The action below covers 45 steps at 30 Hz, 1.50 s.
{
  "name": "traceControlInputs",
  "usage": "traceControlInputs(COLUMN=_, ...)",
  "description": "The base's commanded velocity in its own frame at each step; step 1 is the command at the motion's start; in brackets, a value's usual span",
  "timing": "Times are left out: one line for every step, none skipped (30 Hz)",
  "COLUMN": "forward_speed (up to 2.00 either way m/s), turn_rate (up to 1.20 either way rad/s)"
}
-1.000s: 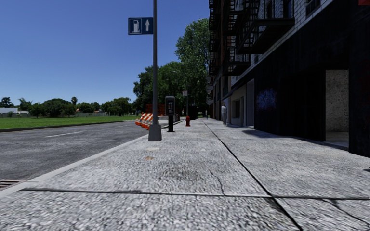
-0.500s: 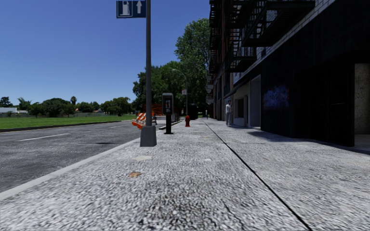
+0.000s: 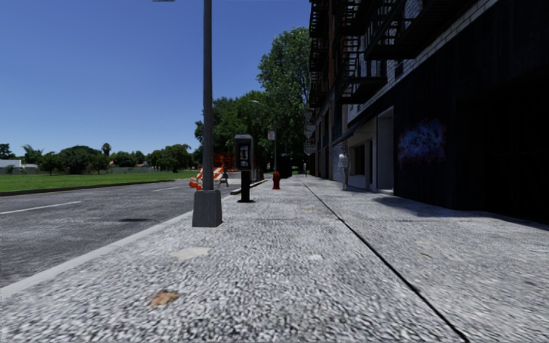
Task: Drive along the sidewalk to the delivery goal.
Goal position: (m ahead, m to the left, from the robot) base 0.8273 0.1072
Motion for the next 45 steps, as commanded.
traceControlInputs(forward_speed=1.34, turn_rate=0.00)
traceControlInputs(forward_speed=1.23, turn_rate=0.00)
traceControlInputs(forward_speed=1.11, turn_rate=0.00)
traceControlInputs(forward_speed=0.99, turn_rate=0.00)
traceControlInputs(forward_speed=0.90, turn_rate=0.00)
traceControlInputs(forward_speed=0.90, turn_rate=0.00)
traceControlInputs(forward_speed=0.85, turn_rate=0.00)
traceControlInputs(forward_speed=0.82, turn_rate=0.00)
traceControlInputs(forward_speed=0.80, turn_rate=0.00)
traceControlInputs(forward_speed=0.80, turn_rate=0.00)
traceControlInputs(forward_speed=0.79, turn_rate=0.00)
traceControlInputs(forward_speed=0.74, turn_rate=0.00)
traceControlInputs(forward_speed=0.68, turn_rate=0.00)
traceControlInputs(forward_speed=0.53, turn_rate=0.00)
traceControlInputs(forward_speed=0.53, turn_rate=0.00)
traceControlInputs(forward_speed=0.00, turn_rate=0.00)
traceControlInputs(forward_speed=0.00, turn_rate=0.00)
traceControlInputs(forward_speed=0.00, turn_rate=0.00)
traceControlInputs(forward_speed=0.00, turn_rate=0.00)
traceControlInputs(forward_speed=0.00, turn_rate=0.00)
traceControlInputs(forward_speed=0.00, turn_rate=0.00)
traceControlInputs(forward_speed=0.00, turn_rate=0.00)
traceControlInputs(forward_speed=0.00, turn_rate=0.00)
traceControlInputs(forward_speed=0.00, turn_rate=0.00)
traceControlInputs(forward_speed=0.00, turn_rate=0.00)
traceControlInputs(forward_speed=0.00, turn_rate=0.00)
traceControlInputs(forward_speed=0.00, turn_rate=0.00)
traceControlInputs(forward_speed=0.00, turn_rate=0.00)
traceControlInputs(forward_speed=0.00, turn_rate=0.00)
traceControlInputs(forward_speed=0.00, turn_rate=0.00)
traceControlInputs(forward_speed=0.00, turn_rate=0.00)
traceControlInputs(forward_speed=0.00, turn_rate=0.00)
traceControlInputs(forward_speed=0.00, turn_rate=0.00)
traceControlInputs(forward_speed=0.00, turn_rate=0.00)
traceControlInputs(forward_speed=0.00, turn_rate=0.00)
traceControlInputs(forward_speed=0.00, turn_rate=0.00)
traceControlInputs(forward_speed=0.00, turn_rate=0.00)
traceControlInputs(forward_speed=0.00, turn_rate=0.00)
traceControlInputs(forward_speed=0.00, turn_rate=0.00)
traceControlInputs(forward_speed=0.00, turn_rate=0.00)
traceControlInputs(forward_speed=0.00, turn_rate=0.00)
traceControlInputs(forward_speed=0.00, turn_rate=0.00)
traceControlInputs(forward_speed=0.00, turn_rate=0.00)
traceControlInputs(forward_speed=0.00, turn_rate=0.00)
traceControlInputs(forward_speed=0.00, turn_rate=0.00)
